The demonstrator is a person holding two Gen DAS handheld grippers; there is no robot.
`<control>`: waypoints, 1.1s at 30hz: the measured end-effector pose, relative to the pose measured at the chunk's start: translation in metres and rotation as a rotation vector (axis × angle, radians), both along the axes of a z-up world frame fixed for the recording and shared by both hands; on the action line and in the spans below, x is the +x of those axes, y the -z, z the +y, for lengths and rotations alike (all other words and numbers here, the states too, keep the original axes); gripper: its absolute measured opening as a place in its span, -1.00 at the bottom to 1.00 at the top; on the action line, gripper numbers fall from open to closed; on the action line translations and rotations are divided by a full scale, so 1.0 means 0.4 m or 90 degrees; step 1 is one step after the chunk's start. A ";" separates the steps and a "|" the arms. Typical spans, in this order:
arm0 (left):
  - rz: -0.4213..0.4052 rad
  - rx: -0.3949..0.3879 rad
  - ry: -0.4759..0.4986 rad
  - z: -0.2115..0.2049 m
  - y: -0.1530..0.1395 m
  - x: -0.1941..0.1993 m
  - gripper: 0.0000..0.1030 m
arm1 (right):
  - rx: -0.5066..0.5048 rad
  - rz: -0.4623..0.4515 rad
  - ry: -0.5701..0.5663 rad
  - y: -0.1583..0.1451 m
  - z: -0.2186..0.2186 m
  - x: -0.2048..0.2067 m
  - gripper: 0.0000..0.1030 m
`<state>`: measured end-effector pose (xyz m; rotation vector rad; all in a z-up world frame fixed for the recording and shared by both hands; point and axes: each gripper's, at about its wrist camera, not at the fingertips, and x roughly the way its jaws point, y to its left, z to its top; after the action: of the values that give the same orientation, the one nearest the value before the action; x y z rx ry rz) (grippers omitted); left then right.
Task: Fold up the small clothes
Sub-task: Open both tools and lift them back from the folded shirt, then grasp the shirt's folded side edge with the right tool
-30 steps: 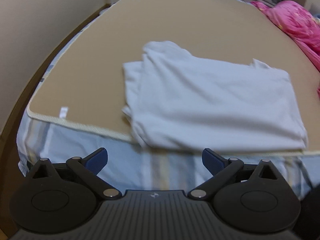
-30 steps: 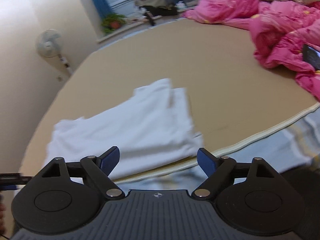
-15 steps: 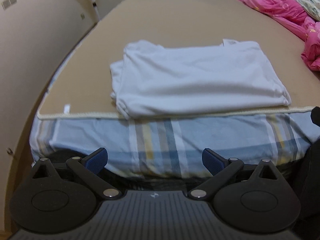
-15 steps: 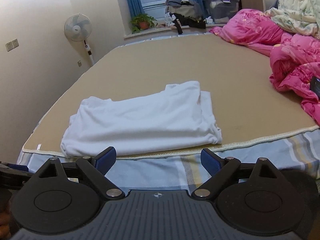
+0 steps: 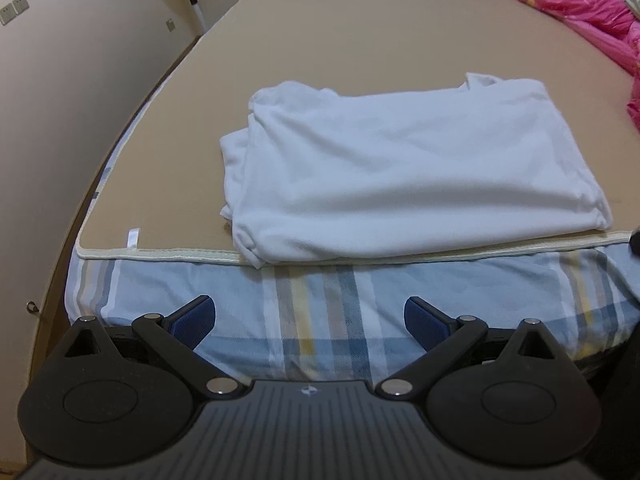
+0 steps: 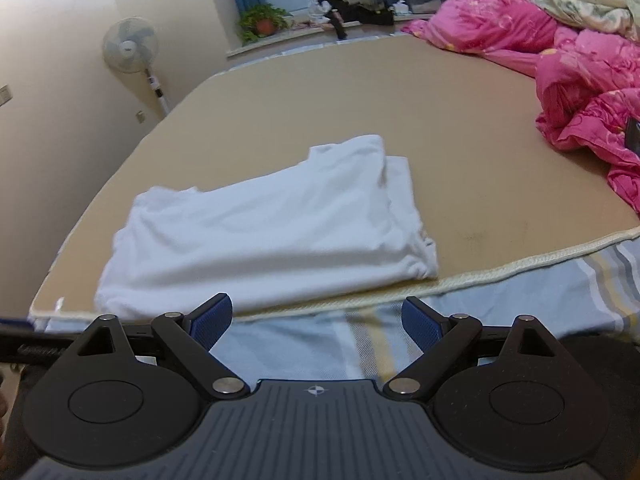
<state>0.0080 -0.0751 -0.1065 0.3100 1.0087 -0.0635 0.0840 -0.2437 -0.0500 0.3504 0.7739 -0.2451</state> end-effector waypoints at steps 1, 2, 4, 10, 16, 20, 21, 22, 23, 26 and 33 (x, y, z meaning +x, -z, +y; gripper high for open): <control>0.007 0.001 -0.002 0.000 0.008 0.014 0.97 | 0.005 0.000 0.016 0.012 -0.018 0.080 0.81; 0.013 0.002 -0.005 0.000 0.015 0.028 0.97 | 0.011 -0.001 0.032 0.024 -0.045 0.054 0.82; 0.022 0.007 -0.012 -0.001 0.029 0.057 0.97 | 0.023 0.012 0.081 0.088 -0.130 0.120 0.83; 0.048 0.015 -0.040 0.009 0.067 0.136 0.97 | 0.053 0.057 0.162 0.252 -0.359 0.367 0.83; 0.067 0.020 -0.063 0.022 0.093 0.195 0.97 | 0.085 0.090 0.189 0.387 -0.439 0.648 0.93; 0.076 0.022 -0.071 0.026 0.111 0.221 0.97 | 0.041 0.071 0.163 0.410 -0.392 0.854 0.98; 0.078 0.021 -0.074 0.029 0.115 0.226 0.97 | 0.033 0.067 0.157 0.415 -0.381 0.921 0.98; 0.081 0.019 -0.077 0.033 0.118 0.230 0.97 | 0.032 0.064 0.154 0.416 -0.377 0.975 0.99; 0.082 0.017 -0.081 0.037 0.121 0.234 0.97 | 0.038 0.061 0.154 0.423 -0.388 1.002 0.99; 0.089 0.013 -0.093 0.053 0.131 0.242 0.97 | 0.098 0.038 0.154 0.434 -0.372 1.110 0.99; 0.097 0.013 -0.114 0.086 0.126 0.255 0.97 | 0.317 -0.045 0.210 0.483 -0.405 1.448 0.93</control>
<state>0.1099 -0.0406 -0.1570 0.2348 1.1847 0.0865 0.6631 -0.4055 -0.2431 0.9562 0.6991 -0.3461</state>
